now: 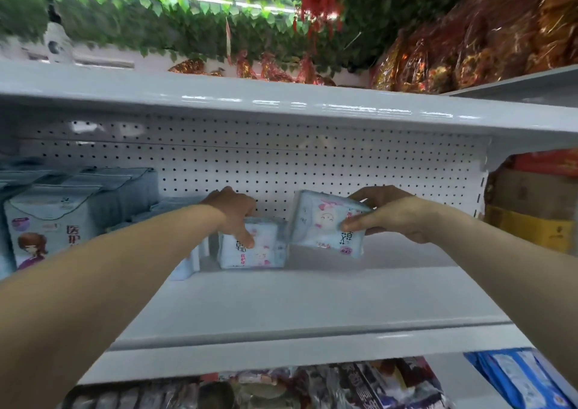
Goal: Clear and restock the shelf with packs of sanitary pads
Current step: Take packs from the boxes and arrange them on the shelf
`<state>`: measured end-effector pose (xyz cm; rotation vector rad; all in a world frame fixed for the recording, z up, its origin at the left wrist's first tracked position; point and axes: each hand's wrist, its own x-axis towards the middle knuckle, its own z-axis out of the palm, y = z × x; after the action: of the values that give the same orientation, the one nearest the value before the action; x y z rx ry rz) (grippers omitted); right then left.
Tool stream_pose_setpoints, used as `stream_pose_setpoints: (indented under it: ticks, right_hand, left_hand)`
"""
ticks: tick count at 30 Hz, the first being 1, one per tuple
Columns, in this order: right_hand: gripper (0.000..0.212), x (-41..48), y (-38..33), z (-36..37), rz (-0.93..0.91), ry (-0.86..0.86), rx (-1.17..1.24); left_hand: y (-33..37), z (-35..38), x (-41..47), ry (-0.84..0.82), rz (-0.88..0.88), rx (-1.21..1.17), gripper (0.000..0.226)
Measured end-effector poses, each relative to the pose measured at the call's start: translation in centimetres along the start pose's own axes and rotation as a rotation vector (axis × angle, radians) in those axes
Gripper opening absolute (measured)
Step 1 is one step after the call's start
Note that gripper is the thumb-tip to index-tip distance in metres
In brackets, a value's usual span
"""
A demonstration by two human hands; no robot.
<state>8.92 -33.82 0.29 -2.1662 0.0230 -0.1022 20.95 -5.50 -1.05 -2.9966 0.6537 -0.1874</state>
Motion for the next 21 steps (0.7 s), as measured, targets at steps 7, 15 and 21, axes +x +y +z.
stream_pose_setpoints:
  ticks: [7, 15, 21]
  right_hand:
    - [0.056, 1.9, 1.9, 1.8, -0.018, -0.083, -0.168]
    - [0.055, 3.8, 3.5, 4.3, -0.050, -0.063, -0.179]
    - [0.052, 4.0, 3.8, 4.4, -0.049, -0.066, -0.145]
  left_hand:
    - [-2.2, 0.8, 3.5, 0.042, -0.045, -0.040, 0.064]
    - [-3.4, 1.6, 6.1, 0.053, -0.050, -0.034, 0.065]
    - [-3.5, 2.1, 8.1, 0.089, -0.034, -0.009, 0.066]
